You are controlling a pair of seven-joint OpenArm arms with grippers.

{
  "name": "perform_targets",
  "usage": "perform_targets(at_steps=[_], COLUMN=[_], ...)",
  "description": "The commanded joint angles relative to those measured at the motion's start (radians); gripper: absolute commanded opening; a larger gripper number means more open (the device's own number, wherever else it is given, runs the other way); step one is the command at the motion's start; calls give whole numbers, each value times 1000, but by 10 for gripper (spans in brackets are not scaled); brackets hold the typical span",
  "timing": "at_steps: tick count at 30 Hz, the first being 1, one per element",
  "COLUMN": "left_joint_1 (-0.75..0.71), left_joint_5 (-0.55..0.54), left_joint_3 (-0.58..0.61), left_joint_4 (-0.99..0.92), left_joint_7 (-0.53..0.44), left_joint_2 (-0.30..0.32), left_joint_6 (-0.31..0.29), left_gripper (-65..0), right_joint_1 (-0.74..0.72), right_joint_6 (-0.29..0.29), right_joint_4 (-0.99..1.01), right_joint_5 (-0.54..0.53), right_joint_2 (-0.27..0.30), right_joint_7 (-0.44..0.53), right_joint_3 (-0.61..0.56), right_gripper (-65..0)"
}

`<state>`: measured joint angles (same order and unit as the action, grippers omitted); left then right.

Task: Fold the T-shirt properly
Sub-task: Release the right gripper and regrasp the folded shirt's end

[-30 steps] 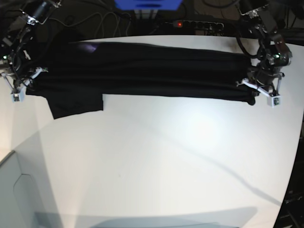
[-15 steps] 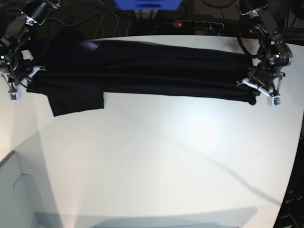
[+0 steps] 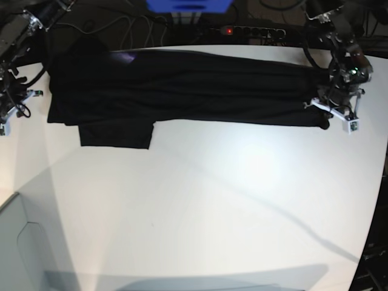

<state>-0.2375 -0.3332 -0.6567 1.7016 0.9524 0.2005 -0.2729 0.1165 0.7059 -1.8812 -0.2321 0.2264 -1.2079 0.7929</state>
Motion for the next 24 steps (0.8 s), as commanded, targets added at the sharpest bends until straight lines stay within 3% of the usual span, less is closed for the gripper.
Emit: perform_targets(at_steps=[1, 7, 13, 20, 24], left_joint_1=[7, 3, 3, 2, 2], left_joint_5=[-7, -11, -7, -10, -7], left_joint_3=[-7, -5, -8, -8, -8], left_joint_4=[5, -15, -10, -11, -11], left_joint_7=[-16, -16, -16, -16, -16], left_joint_2=[14, 14, -6, -6, -6], left_joint_6=[1, 1, -1, -1, -1], left_gripper=[-649, -649, -649, -649, -649], right_joint_1=[-22, -154, -286, -420, -444], right_joint_6=[-8, -8, -8, -8, -8], right_joint_4=[-21, -24, 145, 567, 694], right_joint_5=[-10, -10, -10, -10, -11], right_joint_2=[15, -40, -60, -22, 11], right_joint_7=[13, 12, -51, 9, 44], right_joint_3=[4, -13, -198, -241, -240], right_gripper=[-480, -478, -478, -478, -478])
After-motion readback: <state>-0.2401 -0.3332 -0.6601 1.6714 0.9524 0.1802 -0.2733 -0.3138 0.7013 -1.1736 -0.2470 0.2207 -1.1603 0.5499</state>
